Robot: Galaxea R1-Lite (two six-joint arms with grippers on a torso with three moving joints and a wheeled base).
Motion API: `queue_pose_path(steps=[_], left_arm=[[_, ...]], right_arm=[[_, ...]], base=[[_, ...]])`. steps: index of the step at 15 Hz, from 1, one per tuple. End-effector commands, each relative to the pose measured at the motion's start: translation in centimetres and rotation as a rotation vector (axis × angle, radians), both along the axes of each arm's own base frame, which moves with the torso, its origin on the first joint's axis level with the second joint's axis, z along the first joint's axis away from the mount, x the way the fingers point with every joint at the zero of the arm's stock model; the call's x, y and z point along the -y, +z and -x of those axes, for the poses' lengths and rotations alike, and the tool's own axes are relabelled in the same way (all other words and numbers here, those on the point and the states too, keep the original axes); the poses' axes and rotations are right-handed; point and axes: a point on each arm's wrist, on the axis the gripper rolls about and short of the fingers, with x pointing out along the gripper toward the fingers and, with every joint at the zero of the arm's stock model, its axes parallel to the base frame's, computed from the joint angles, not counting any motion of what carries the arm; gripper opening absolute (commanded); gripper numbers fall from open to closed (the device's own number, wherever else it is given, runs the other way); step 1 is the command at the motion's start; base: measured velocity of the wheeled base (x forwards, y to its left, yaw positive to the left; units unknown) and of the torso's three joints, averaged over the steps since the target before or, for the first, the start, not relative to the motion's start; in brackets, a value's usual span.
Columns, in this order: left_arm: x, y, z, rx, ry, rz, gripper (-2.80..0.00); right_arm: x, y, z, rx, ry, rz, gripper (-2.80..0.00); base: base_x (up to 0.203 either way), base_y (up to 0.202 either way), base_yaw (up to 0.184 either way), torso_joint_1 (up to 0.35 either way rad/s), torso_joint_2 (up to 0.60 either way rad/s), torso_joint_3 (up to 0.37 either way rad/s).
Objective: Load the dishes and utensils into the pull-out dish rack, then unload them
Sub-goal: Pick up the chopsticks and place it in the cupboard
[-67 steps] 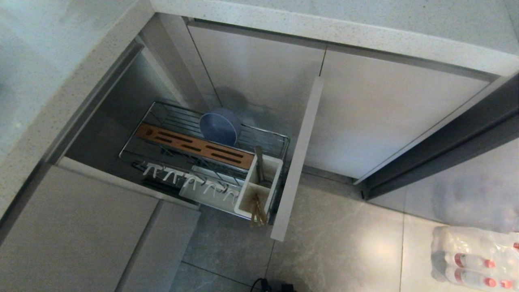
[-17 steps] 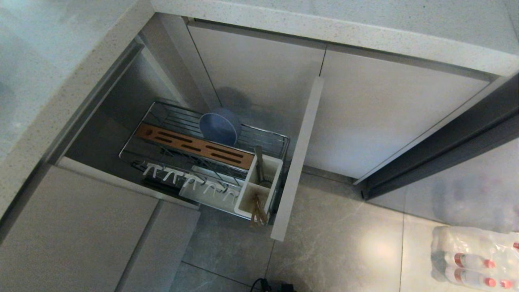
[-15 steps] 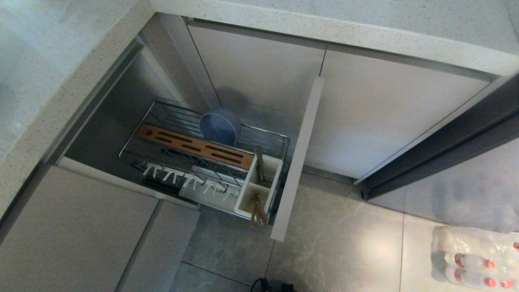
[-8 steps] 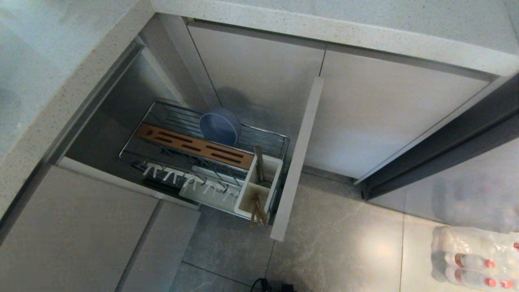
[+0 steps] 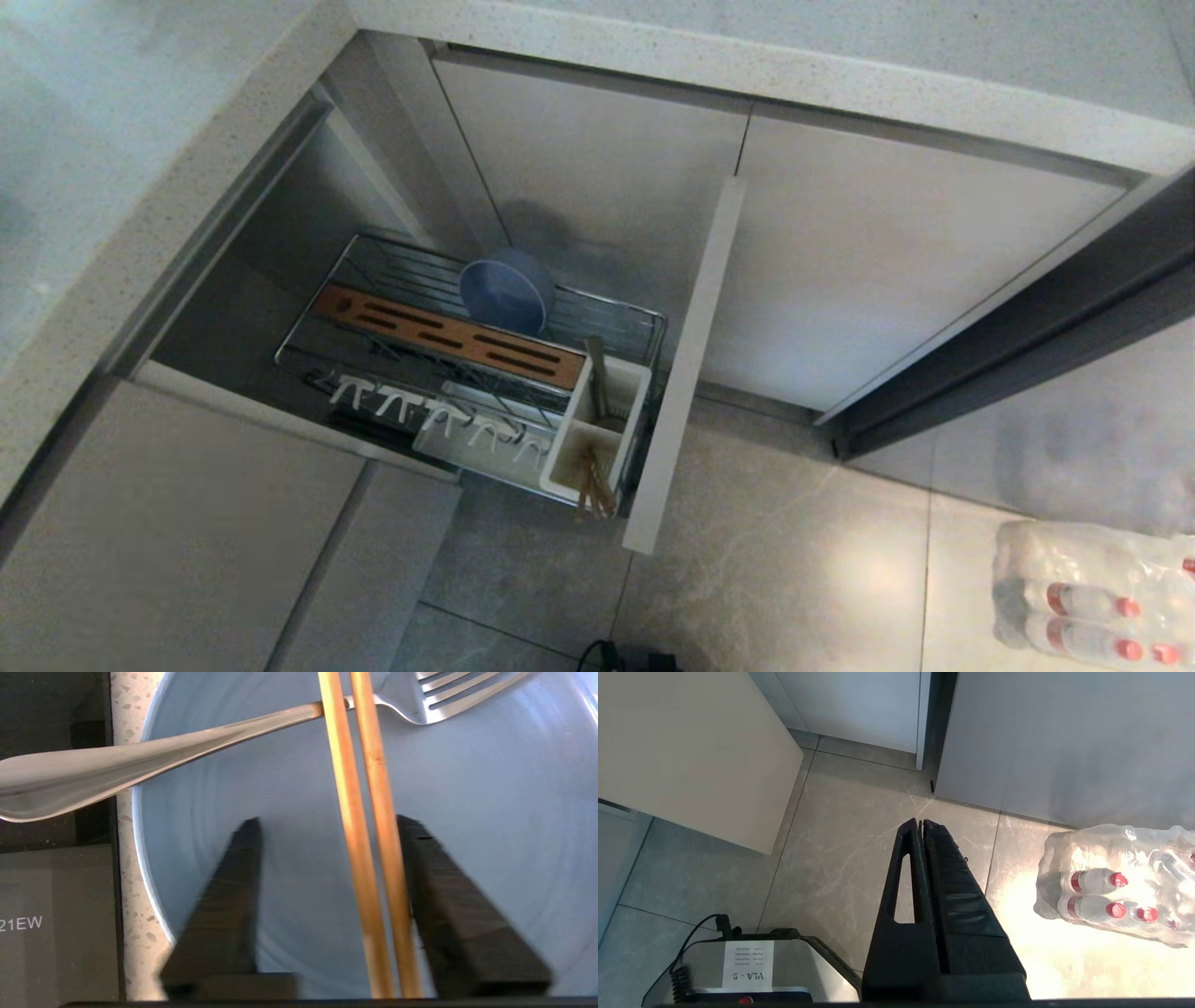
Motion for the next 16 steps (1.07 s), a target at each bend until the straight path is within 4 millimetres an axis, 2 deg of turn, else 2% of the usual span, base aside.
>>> queue_pose_path(steps=[1,6,9,12,16], left_arm=[[0.0,0.0,0.1,0.004,0.002,0.002,-2.8],[0.5,0.5,0.6,0.025,-0.005,-0.011,-2.8],[1.5,1.7,1.6,0.068,-0.022,-0.038,-2.8],[2.6,3.0,3.0,0.107,-0.04,-0.062,-2.8],[5.2,5.0,5.7,0.14,-0.124,-0.074,-2.8]], right_arm=[[0.0,0.0,0.0,-0.001,0.0,0.0,-2.8],[0.0,0.0,0.0,-0.001,0.0,0.0,-2.8],[0.0,0.0,0.0,-0.001,0.0,0.0,-2.8],[0.0,0.0,0.0,-0.001,0.0,0.0,-2.8],[0.0,0.0,0.0,-0.001,0.0,0.0,-2.8]], base=[[0.0,0.0,0.0,0.0,0.0,0.0],[0.0,0.0,0.0,0.0,0.0,0.0],[0.0,0.0,0.0,0.0,0.0,0.0],[0.0,0.0,0.0,0.0,0.0,0.0],[0.0,0.0,0.0,0.0,0.0,0.0]])
